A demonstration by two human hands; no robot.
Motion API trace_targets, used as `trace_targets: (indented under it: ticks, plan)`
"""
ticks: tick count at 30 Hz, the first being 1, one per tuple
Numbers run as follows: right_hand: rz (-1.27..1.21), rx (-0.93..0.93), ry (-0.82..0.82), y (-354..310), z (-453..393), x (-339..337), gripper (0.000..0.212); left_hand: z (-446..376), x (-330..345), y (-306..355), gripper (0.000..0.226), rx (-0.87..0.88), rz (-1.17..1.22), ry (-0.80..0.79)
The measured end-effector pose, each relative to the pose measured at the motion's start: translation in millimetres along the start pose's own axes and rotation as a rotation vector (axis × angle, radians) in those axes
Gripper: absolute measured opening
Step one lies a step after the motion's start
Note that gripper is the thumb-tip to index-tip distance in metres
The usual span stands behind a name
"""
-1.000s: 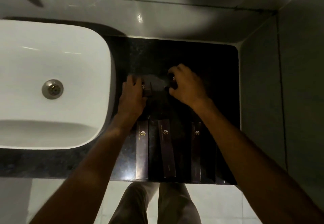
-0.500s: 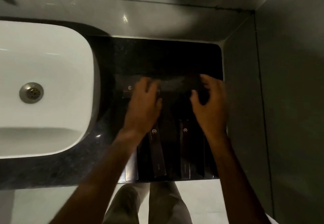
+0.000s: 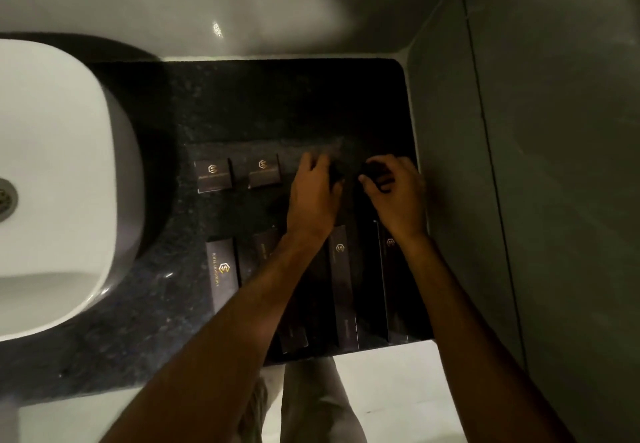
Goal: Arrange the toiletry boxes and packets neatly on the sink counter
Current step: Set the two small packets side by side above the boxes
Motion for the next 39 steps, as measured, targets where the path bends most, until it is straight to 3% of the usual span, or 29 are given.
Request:
trace_targets:
  ticks: [21, 25, 27, 31, 36, 39]
  plan:
    - [0.054, -0.076, -0.011, 12, -3, 4, 0.032, -6, 7, 0, 0.039, -0.005, -0.008, -0.017]
    - [0.052, -0.032, -0.058, 5, 3, -2, 0.047, -3, 3, 4, 0.051, -0.038, 0.035, -0.031]
    - [0.041, 0.003, -0.054, 2, 19, -15, 0.058, 10, -7, 5, 0.06, -0.088, 0.125, 0.019]
    - [0.04, 0.127, 0.133, 6, 94, -48, 0.053, 83, -27, 12, 0.056, -0.123, 0.17, 0.177]
    - [0.04, 0.424, 0.105, 32, 187, -38, 0.067, 183, 4, 22, 0.077, -0.183, 0.034, -0.079]
    - [0.073, 0.522, 0.038, 41, 208, -24, 0.06, 204, 23, 23, 0.096, -0.23, -0.048, -0.192]
Point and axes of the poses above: each hand's wrist, its own z-axis away from the middle knuckle, its own x-axis out of the palm, y = z × x, the point moved 5 cm from there along -z, towards the middle knuckle, and after that the axes turned 4 degrees about -y, right-handed, at the moved point
